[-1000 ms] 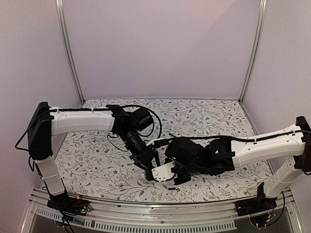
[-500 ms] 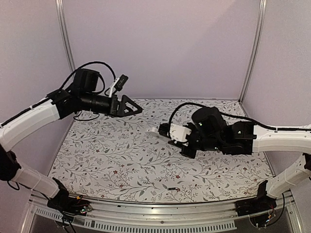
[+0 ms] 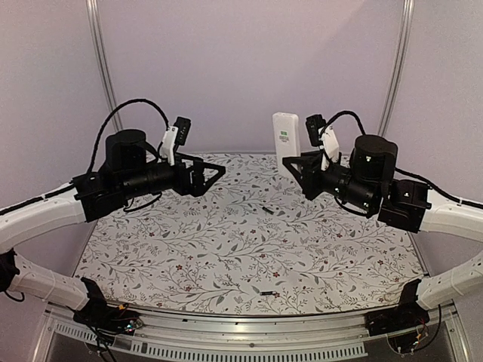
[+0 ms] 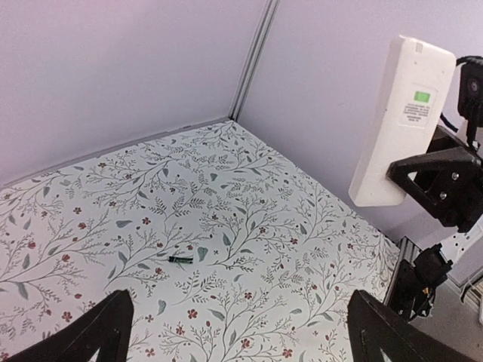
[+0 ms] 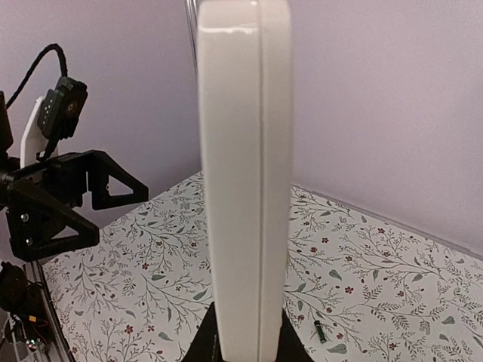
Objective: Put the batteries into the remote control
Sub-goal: Pass from the right arm to the left
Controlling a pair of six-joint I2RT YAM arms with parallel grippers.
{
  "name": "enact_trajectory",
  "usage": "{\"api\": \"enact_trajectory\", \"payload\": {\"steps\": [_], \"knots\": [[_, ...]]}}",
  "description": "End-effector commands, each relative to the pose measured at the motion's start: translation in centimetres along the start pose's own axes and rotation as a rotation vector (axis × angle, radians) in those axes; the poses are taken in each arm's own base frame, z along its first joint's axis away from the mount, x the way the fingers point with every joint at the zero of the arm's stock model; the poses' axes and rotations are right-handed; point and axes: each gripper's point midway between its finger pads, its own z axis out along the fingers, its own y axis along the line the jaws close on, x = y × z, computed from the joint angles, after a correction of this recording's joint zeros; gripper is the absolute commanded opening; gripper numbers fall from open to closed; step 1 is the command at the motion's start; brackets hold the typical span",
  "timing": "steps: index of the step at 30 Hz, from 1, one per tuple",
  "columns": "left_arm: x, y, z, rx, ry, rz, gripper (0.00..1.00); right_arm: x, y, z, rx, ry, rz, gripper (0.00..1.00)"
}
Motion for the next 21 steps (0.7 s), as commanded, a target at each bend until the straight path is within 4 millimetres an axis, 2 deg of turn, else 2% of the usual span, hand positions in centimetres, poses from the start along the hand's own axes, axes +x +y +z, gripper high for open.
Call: {"api": "enact_trajectory", "payload": {"steps": [1,3,5,12,16,19,21], "knots": [[-1.1,-1.2,1.0,-0.023,-0.085,0.095,1.00,-3.6,-0.8,0.3,0.045,-0.111,0.254,0.00],[-0.8,-2.3,1.5,0.005,-0.092,0.113,0.98,-3.8,-0.3,0.4,0.012,-0.125,0.305,0.00],[-1.3,-2.4,1.7,-0.007,-0.106,0.118,0.96,-3.9,0.5,0.5,-0.031,-0.118,0.315,0.00],[-5.1,-5.0,1.5,0.062,-0.164,0.061,0.90,-1.4,1.7,1.6,-0.084,-0.058,0.270,0.00],[-6.2,-5.3,2.7,0.038,-0.137,0.008,0.91,-0.3,1.8,2.2,-0.067,-0.026,0.254,0.00],[-6.5,-5.9,3.9,0.030,-0.118,-0.005,0.98,0.1,2.0,2.4,-0.043,-0.008,0.221,0.00],[-5.9,-6.1,4.9,0.020,-0.077,-0.004,0.99,0.3,2.3,2.5,-0.029,0.006,0.189,0.00]]}}
